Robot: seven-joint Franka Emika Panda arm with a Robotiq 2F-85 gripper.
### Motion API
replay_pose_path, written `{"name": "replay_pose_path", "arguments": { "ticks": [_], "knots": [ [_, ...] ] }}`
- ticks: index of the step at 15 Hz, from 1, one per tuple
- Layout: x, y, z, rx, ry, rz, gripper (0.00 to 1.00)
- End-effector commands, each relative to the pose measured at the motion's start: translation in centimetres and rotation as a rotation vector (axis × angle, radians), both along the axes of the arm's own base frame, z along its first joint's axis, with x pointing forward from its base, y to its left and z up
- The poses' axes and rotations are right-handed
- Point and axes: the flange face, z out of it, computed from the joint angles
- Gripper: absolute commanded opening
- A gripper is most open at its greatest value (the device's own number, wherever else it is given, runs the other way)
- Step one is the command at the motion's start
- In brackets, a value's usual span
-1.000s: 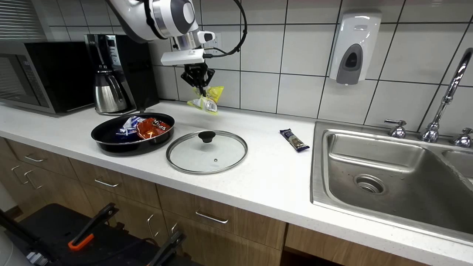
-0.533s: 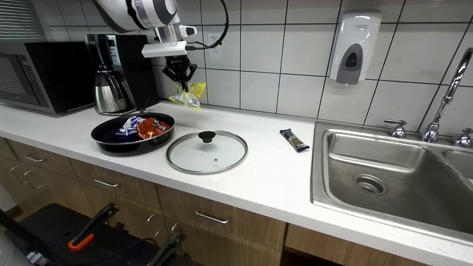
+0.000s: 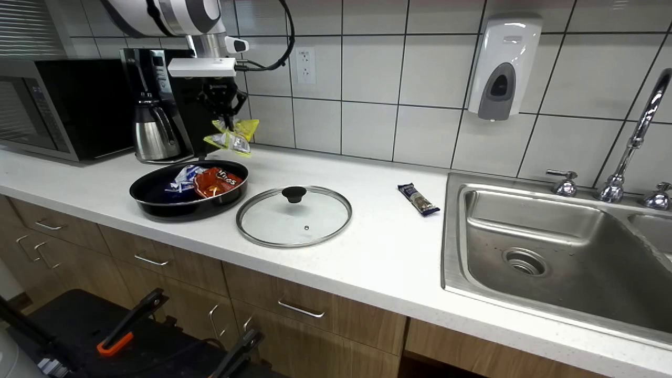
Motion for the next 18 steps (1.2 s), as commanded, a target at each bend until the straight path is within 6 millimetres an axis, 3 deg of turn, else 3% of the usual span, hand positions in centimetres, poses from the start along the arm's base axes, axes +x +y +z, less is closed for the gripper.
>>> {"name": "replay_pose_path", "arguments": {
  "ticks": [1, 11, 18],
  "knots": [
    [-1.1, 2.2, 1.3, 0.023, 0.039, 0.081, 0.0],
    [-4.2, 6.1, 2.6, 0.009, 0.101, 0.159, 0.0],
    [-7.8, 7.9, 3.7, 0.0, 0.138, 0.207, 0.0]
  ]
}}
